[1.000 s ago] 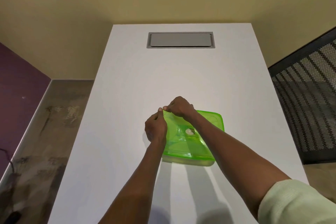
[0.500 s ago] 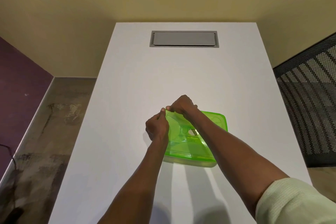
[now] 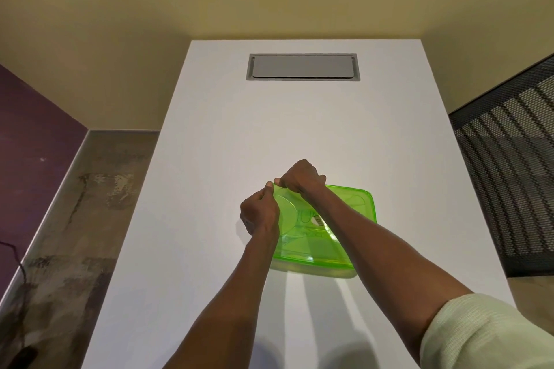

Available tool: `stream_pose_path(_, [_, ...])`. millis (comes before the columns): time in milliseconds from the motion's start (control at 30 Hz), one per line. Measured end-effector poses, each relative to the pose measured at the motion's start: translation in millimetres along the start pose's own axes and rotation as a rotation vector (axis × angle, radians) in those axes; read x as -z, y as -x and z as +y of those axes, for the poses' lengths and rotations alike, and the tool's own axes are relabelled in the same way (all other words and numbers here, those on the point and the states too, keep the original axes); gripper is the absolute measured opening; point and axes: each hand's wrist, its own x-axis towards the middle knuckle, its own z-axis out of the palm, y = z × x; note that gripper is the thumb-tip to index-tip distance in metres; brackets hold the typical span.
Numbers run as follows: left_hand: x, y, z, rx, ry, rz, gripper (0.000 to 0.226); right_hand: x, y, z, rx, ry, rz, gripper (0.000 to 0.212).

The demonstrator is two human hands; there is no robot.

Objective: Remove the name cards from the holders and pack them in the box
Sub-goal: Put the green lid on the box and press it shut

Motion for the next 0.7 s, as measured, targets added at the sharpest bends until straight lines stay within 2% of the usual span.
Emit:
stream_pose_path(100, [1,2,1,-0.014,-0.008,-0.018,0.045,1,4,2,0.042,0.003,0.003,0.038])
stream_pose_path(233, [3,4,1,-0.039,0.004,-0.043,0.037,0,10,7,0.125,-0.022,0.036,0.035])
stream_pose_path(367, [6,5,2,-0.056,0.007,-0.083,0.041,-3,22,18,0.289,0.029,0.183,0.033])
stream_pose_path(500, [13,-1,3,0.018,0.038,-0.157,0.038,-10,38,28,0.431,0.119,0.358,0.04])
stream_pose_path(700, [35,-7,-7,0.166,0.037,-0.294,0.038,-33,87,47,0.677,0.122,0.44,0.023])
